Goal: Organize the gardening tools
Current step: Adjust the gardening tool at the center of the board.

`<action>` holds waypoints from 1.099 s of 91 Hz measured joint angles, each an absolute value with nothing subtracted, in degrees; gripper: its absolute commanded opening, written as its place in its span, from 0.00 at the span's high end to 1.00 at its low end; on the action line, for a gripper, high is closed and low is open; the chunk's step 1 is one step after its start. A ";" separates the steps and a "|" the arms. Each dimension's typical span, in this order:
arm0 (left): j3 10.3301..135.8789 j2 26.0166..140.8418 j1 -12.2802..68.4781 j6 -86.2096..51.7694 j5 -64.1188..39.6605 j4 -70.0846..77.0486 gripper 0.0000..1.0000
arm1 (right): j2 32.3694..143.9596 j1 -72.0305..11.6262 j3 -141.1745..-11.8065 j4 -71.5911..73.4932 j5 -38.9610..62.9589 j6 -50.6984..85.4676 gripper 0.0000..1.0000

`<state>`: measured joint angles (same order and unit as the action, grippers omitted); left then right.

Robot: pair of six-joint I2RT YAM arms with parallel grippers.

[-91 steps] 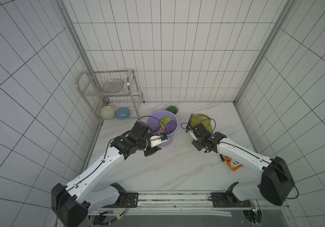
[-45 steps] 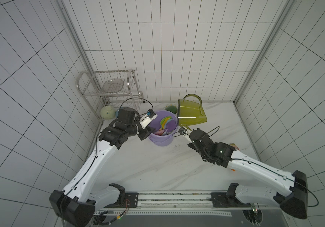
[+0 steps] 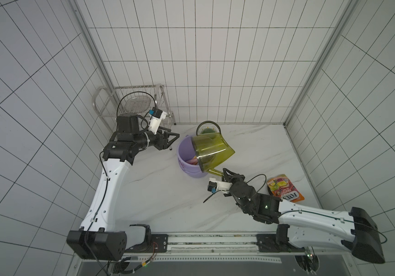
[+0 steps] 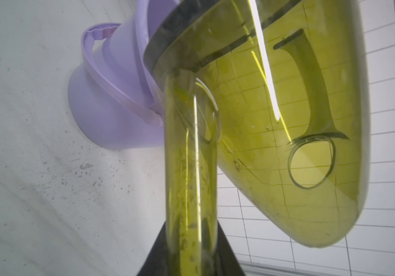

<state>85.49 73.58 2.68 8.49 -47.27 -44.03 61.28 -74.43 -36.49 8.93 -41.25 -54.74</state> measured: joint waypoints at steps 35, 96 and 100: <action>92.47 79.57 3.51 10.02 -53.95 -51.81 0.37 | 61.34 -80.07 -33.30 18.70 -39.70 -62.41 1.00; 89.89 79.96 11.05 11.38 -42.76 -54.65 0.82 | 63.92 -81.36 -32.56 19.62 -41.15 -63.99 1.00; 89.69 79.88 11.05 11.03 -42.72 -54.57 0.84 | 63.96 -81.38 -32.56 19.59 -41.17 -63.94 1.00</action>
<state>89.69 79.88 11.05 11.03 -42.72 -54.57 63.96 -81.38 -32.56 19.59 -41.17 -63.94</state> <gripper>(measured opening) 0.246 0.235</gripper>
